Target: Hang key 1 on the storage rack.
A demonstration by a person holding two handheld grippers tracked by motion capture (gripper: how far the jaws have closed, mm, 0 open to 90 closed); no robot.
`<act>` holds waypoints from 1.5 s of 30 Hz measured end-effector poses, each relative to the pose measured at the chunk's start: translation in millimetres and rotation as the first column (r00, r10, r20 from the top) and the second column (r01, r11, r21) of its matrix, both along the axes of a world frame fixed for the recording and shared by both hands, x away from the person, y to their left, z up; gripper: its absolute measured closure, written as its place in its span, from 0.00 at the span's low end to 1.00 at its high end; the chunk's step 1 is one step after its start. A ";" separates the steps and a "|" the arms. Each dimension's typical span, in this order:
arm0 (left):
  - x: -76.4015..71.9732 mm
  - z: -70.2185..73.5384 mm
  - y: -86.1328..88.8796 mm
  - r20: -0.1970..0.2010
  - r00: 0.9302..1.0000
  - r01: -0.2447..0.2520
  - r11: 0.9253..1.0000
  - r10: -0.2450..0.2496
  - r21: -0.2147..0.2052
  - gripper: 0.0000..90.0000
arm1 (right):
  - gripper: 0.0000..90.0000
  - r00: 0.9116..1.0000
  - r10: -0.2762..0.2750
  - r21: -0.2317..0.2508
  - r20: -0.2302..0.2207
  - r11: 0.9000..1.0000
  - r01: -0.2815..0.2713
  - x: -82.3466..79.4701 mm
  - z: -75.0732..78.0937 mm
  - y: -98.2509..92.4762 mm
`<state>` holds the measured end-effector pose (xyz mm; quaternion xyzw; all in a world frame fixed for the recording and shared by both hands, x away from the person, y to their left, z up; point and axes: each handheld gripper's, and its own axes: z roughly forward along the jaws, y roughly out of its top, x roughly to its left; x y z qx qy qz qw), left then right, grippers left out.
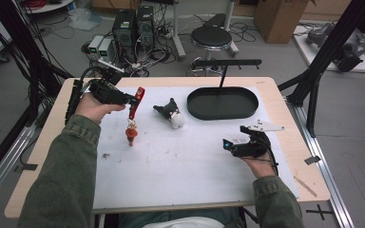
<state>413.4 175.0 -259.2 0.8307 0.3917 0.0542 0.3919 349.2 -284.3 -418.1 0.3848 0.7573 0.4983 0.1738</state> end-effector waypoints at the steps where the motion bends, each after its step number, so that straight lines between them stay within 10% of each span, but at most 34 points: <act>1: -0.3 3.3 -1.3 0.004 1.000 0.006 1.000 -0.006 -0.003 0.85 | 0.00 1.000 0.001 0.000 -0.001 1.000 -0.001 -0.1 0.0 0.0; 18: 5.8 57.8 -37.9 0.075 0.995 0.059 0.998 -0.060 0.015 0.85 | 0.00 1.000 0.005 0.003 -0.003 1.000 -0.005 -0.5 -0.1 0.4; 45: 66.0 74.6 -122.3 0.091 0.986 0.136 0.989 -0.140 0.058 0.85 | 0.00 1.000 0.002 -0.008 -0.005 1.000 -0.002 0.6 -0.6 -0.9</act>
